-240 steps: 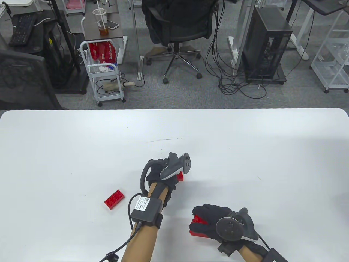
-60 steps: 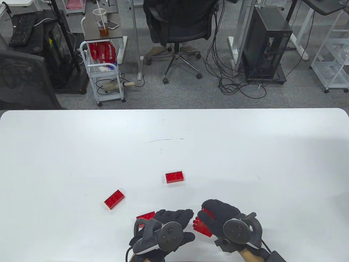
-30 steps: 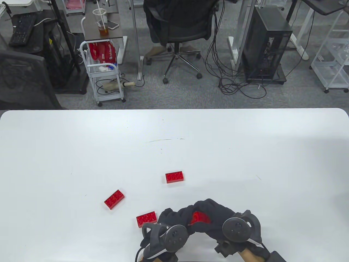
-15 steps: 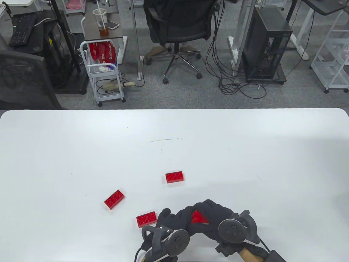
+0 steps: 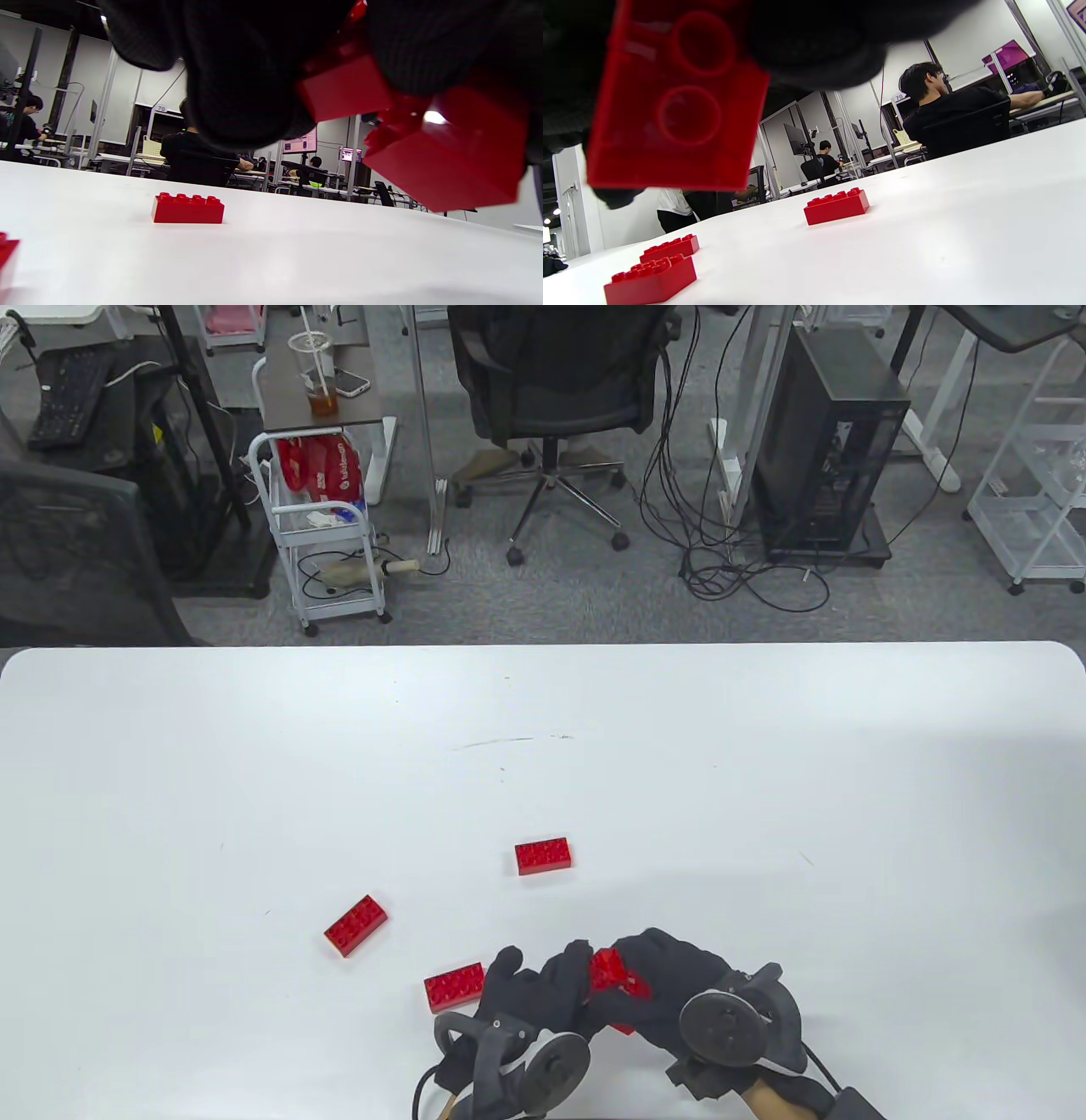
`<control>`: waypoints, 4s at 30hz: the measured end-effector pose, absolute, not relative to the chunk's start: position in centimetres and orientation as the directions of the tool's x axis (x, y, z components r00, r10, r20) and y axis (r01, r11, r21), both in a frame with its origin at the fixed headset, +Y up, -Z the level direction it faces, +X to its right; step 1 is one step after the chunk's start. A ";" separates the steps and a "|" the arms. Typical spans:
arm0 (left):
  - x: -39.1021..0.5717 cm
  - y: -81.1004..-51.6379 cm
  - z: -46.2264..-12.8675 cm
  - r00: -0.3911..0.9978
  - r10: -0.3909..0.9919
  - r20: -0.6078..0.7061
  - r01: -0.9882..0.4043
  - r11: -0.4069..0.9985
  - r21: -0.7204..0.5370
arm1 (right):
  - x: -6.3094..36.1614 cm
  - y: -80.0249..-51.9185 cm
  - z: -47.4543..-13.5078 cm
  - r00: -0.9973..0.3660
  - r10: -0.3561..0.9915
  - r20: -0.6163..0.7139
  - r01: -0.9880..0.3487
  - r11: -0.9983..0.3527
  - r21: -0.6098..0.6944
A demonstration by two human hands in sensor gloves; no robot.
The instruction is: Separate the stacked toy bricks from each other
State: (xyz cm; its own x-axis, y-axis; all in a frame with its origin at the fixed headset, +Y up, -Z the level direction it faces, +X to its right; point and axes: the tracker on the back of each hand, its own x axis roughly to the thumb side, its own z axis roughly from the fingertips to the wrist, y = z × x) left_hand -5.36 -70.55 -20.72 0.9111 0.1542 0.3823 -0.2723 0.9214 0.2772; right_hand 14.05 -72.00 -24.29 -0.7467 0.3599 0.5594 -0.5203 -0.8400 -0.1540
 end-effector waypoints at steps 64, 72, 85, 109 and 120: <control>-14.3 -74.1 -44.2 0.933 -0.253 -0.254 0.138 0.906 -0.399 | 13.8 -72.4 -24.5 -0.737 0.341 0.584 -0.475 -0.876 -0.088; -13.7 -74.4 -43.8 0.914 -0.346 -0.214 0.231 0.874 -0.427 | 13.4 -72.6 -24.5 -0.736 0.333 0.589 -0.457 -0.887 -0.070; -13.3 -69.4 -39.3 0.965 -0.222 -0.141 0.169 0.935 -0.311 | 13.3 -73.1 -24.9 -0.745 0.337 0.575 -0.448 -0.892 -0.058; -8.1 -63.8 -26.1 0.936 0.105 0.336 -0.055 0.986 -0.155 | 14.4 -73.0 -25.3 -0.717 0.436 0.544 -0.552 -0.832 -0.060; -7.0 -67.0 -24.1 0.883 0.231 0.410 -0.208 0.973 -0.100 | 14.9 -73.2 -25.5 -0.685 0.515 0.515 -0.622 -0.781 -0.047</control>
State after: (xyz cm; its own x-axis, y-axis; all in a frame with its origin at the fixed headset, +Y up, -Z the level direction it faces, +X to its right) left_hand -7.04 -66.99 -24.06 0.8826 0.2308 0.4096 -0.2081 0.9730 -0.0998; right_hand 14.88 -73.17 -25.49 -0.6854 0.5151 0.5147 -0.6224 -0.7813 -0.0469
